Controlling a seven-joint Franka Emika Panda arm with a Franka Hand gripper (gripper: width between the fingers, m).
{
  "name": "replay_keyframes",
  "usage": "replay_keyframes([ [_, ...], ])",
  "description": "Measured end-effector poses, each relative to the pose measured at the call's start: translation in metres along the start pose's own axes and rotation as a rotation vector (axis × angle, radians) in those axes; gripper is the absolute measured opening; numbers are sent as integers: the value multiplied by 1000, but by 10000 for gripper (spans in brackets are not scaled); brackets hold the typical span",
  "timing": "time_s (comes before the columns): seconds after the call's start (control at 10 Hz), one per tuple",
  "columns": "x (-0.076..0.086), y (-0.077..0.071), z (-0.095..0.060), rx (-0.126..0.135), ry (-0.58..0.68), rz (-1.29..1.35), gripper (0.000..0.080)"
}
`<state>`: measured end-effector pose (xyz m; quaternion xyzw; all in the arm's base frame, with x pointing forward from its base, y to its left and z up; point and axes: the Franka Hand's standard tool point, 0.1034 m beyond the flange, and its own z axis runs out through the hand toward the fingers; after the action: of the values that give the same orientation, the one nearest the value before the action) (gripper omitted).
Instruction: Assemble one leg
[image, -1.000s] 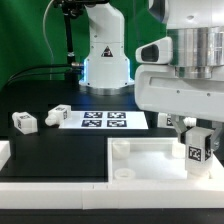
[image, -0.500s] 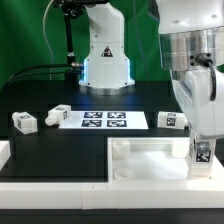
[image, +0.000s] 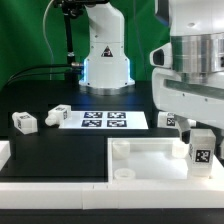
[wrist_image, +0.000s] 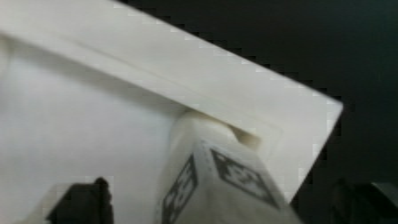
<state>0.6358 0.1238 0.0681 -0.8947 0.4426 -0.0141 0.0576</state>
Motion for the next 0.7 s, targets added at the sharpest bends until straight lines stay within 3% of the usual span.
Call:
replay_keyframes([
  [0.2,1,1,0,-3,3,-139,648],
  [0.5,7,-1,-3,-38,33,-601,649],
  [0.6,7,0,-3,-38,33,-581,539],
  [0.7,7,0,-3,-38,34,-562,539],
])
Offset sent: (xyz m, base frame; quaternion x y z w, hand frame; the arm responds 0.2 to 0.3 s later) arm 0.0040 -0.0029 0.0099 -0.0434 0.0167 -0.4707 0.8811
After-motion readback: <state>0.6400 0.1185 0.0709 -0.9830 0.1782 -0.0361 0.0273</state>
